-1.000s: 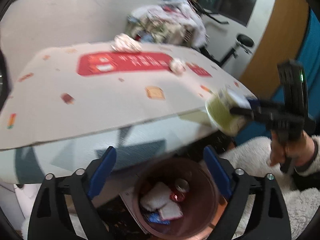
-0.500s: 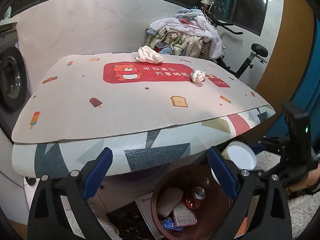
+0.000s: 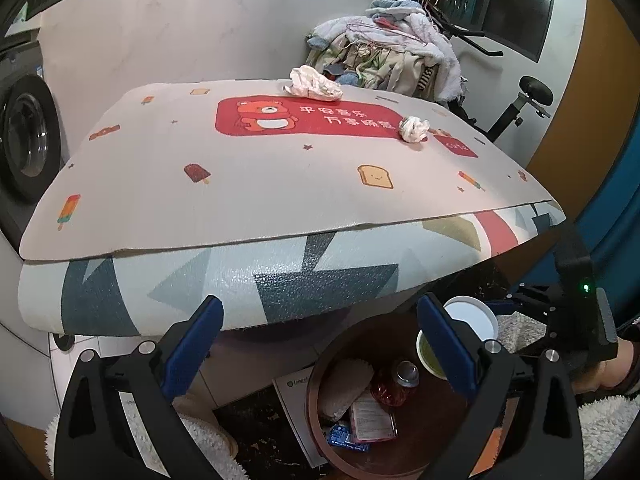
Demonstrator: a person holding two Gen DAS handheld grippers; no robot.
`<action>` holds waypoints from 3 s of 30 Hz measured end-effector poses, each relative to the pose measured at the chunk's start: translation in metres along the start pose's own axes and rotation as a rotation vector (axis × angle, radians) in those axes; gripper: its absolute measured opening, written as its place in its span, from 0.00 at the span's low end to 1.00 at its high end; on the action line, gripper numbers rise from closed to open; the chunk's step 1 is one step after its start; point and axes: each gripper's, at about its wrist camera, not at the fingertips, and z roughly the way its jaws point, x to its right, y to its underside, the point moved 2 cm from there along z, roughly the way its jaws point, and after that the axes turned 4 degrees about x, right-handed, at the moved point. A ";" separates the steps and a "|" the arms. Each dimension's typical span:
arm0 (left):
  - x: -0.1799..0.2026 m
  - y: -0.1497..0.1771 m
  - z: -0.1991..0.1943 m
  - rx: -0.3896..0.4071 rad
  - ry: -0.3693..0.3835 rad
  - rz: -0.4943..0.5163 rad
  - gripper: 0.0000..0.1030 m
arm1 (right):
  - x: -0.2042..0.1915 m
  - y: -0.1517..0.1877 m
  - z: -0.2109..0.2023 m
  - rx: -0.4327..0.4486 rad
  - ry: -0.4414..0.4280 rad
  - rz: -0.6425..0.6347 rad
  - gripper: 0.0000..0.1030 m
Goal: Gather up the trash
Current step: 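Carry the foam mesh and paper cup to the brown bin and open both tools, then grasp the white plastic bag on the table with the right tool, then grasp the crumpled white tissue with the left tool while the right tool holds the plastic bag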
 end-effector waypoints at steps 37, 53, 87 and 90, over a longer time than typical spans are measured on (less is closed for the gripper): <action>-0.004 0.003 0.004 -0.019 -0.010 -0.010 0.93 | 0.023 -0.003 -0.017 0.057 0.132 0.110 0.94; -0.029 -0.015 0.013 -0.039 0.057 -0.144 0.93 | 0.066 -0.071 -0.062 0.187 0.167 0.116 0.94; -0.057 -0.134 0.100 -0.022 0.103 -0.199 0.93 | 0.181 -0.243 0.026 0.285 0.147 0.148 0.49; -0.056 -0.144 0.111 -0.029 0.113 -0.206 0.93 | 0.180 -0.242 0.023 0.297 0.148 0.146 0.49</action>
